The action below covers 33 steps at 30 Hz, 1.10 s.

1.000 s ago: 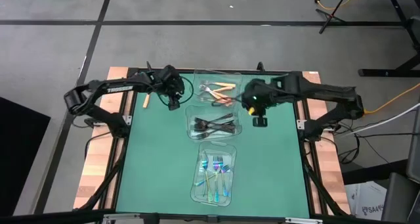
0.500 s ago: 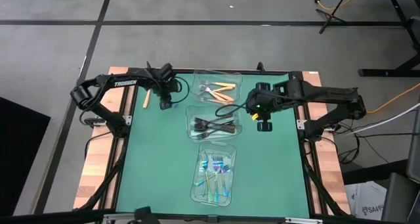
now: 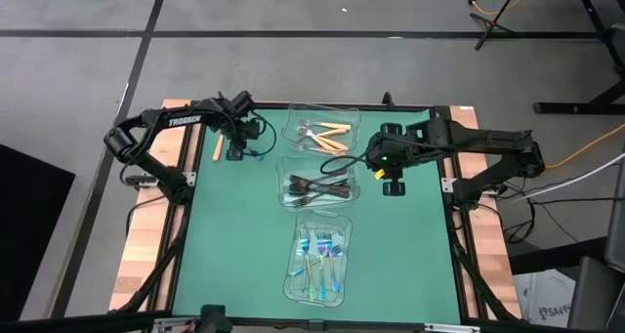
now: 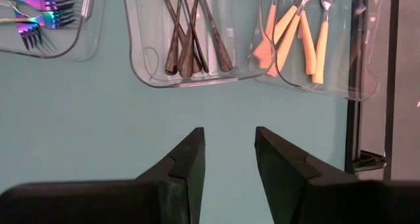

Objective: Sort silverware by color (type)
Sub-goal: Put the blue fork into the bottom transparent bin

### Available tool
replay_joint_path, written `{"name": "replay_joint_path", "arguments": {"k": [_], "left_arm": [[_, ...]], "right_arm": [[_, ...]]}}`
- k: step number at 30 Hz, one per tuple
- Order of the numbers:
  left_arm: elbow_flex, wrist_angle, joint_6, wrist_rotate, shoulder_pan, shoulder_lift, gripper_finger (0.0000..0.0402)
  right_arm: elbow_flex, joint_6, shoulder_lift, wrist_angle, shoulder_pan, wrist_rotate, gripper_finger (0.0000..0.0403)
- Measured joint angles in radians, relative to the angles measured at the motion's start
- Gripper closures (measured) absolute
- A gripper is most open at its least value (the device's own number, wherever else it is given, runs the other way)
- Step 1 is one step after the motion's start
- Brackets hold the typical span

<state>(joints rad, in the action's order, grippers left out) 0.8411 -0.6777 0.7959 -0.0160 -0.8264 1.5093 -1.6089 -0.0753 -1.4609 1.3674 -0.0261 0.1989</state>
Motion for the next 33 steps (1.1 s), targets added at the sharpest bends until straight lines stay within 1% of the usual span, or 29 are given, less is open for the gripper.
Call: {"name": "replay_joint_path", "arguments": {"k": [4,7,11,15,24,26,29,33], "left_arm": [[-0.026,0.011,0.091,-0.002,0.000,0.000,0.0282],[-0.054,0.039,0.130,-0.002,0.000,0.000,0.0282],[-0.094,0.124,0.127,-0.001,-0.001,0.000,0.0282],[-0.107,0.180,0.126,-0.002,-0.001,0.004,0.0282],[-0.100,0.180,0.121,-0.013,-0.012,0.080,0.0282],[-0.100,0.179,0.099,-0.014,-0.012,0.085,0.0283],[-0.100,0.179,0.068,-0.014,-0.012,0.086,0.0293],[-0.092,0.169,0.044,-0.013,-0.012,0.089,0.0320]], "right_arm": [[0.000,0.000,0.000,0.000,0.000,0.000,0.0281],[0.000,0.000,0.000,-0.001,0.000,0.000,0.0281],[0.000,0.000,0.000,-0.007,0.000,-0.001,0.0281],[0.000,0.000,0.000,-0.007,0.000,-0.001,0.0281],[0.000,0.000,0.000,-0.008,0.000,-0.004,0.0281],[0.000,0.000,0.000,-0.008,0.000,-0.004,0.0281],[0.000,0.000,0.000,-0.008,0.000,-0.004,0.0281],[0.000,0.000,0.000,-0.013,0.000,-0.003,0.0281]]}}
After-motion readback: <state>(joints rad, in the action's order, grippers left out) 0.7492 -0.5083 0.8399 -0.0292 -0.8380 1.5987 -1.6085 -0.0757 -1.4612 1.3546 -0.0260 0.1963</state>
